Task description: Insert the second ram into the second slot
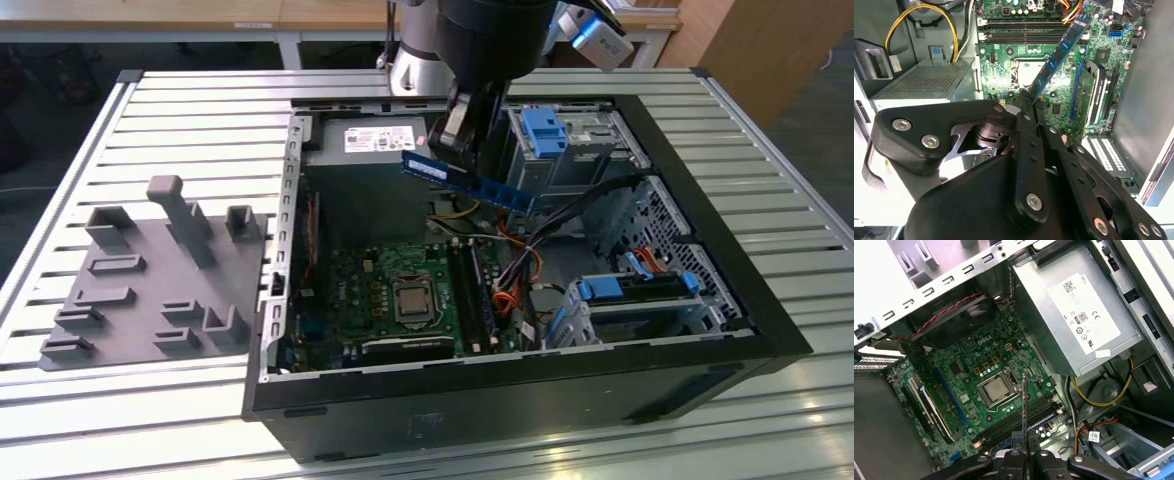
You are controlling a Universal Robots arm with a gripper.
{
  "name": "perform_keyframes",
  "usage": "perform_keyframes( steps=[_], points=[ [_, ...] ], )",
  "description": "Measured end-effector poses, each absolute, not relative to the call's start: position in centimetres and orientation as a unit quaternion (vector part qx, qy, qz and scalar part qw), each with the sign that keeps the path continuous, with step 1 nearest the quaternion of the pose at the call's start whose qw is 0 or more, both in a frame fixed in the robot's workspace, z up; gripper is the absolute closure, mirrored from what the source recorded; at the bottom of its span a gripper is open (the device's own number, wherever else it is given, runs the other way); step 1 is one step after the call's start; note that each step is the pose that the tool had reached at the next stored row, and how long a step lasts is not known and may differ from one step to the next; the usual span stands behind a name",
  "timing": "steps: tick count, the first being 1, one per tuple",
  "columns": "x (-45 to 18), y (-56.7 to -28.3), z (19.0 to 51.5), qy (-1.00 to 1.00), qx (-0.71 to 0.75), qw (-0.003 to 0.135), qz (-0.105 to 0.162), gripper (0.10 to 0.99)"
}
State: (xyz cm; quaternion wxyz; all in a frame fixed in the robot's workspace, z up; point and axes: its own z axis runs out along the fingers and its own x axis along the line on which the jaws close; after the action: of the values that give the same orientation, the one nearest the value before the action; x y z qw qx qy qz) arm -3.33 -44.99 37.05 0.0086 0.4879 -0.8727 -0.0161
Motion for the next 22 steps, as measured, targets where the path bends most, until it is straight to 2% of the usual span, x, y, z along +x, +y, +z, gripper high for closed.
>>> perform_keyframes(
  steps=[22],
  points=[
    [-3.33,-44.99,37.04,-0.882,0.471,0.008,-0.016,0.949]
  ],
)
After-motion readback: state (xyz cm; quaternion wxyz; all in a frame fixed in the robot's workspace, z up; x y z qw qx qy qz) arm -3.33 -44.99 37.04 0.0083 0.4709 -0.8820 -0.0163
